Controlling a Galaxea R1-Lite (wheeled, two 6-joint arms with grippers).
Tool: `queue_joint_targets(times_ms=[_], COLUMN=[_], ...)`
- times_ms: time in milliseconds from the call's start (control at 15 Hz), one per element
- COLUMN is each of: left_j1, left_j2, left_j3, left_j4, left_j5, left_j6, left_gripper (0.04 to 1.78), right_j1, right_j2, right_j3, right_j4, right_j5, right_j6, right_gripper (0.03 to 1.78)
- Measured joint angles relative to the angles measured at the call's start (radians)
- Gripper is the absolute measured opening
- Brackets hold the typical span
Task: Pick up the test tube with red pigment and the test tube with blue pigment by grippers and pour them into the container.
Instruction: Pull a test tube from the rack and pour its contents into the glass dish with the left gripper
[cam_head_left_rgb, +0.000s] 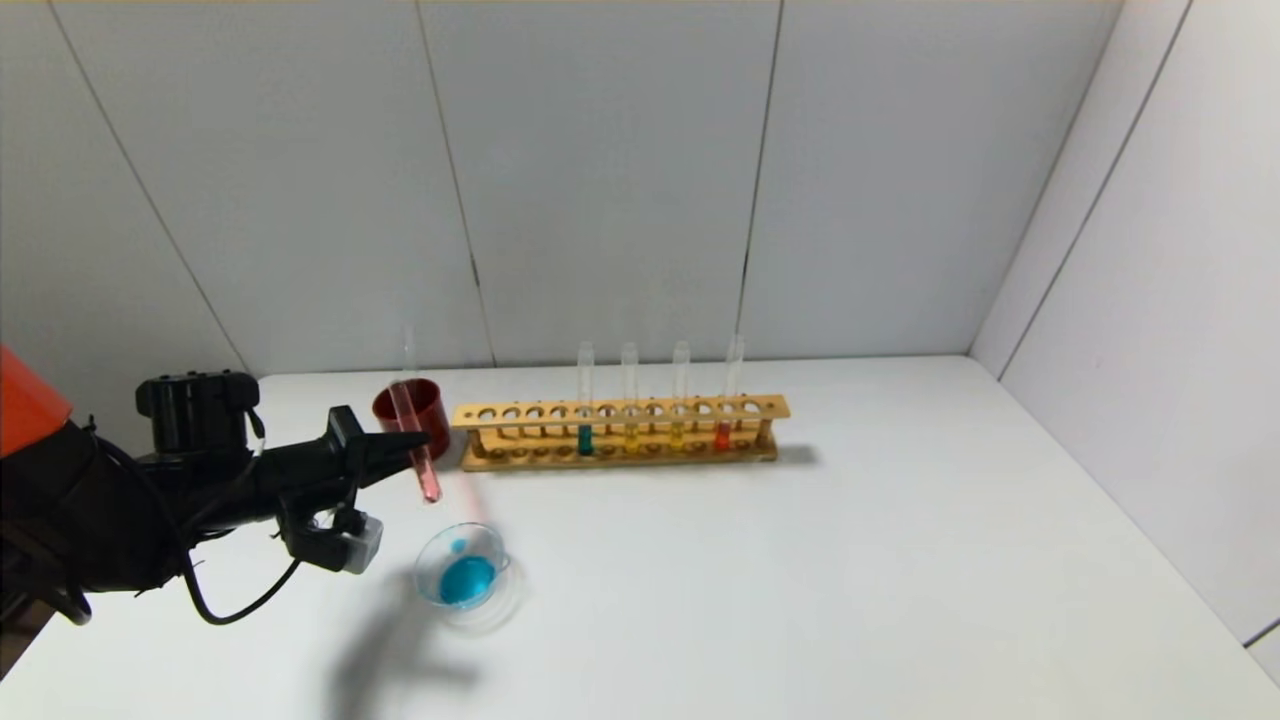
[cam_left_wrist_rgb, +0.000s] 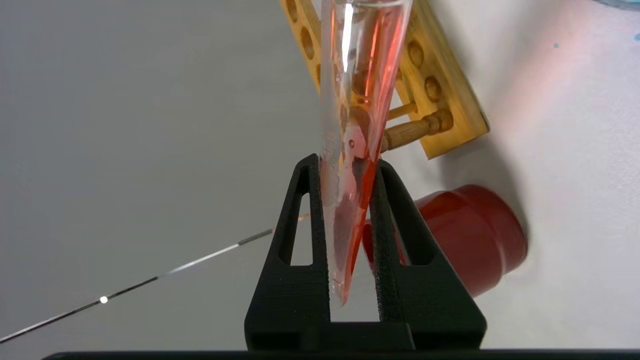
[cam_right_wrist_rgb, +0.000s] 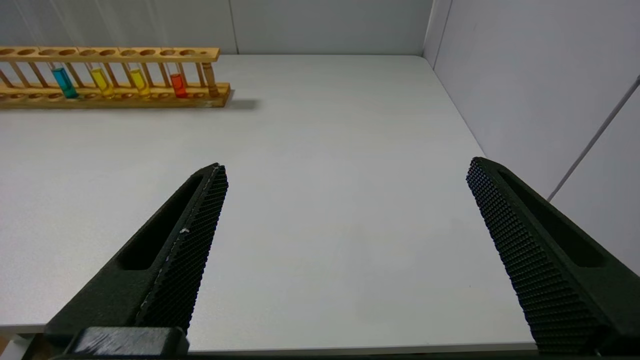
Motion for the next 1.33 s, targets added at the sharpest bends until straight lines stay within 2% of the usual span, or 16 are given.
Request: queue_joint_targets(times_ms=[1333], left_j1=[-0.002], left_j2=[-0.020], left_j3=[0.014], left_j4=[-0.001], left_j5=[-0.046], left_j6=[0.116], left_gripper=[0.30], right_j1=[0.000], right_j2=[0.000], right_j3=[0.000], right_j4=[0.000], right_j5=[0.000], right_j6=[0.000], right_gripper=[1.75])
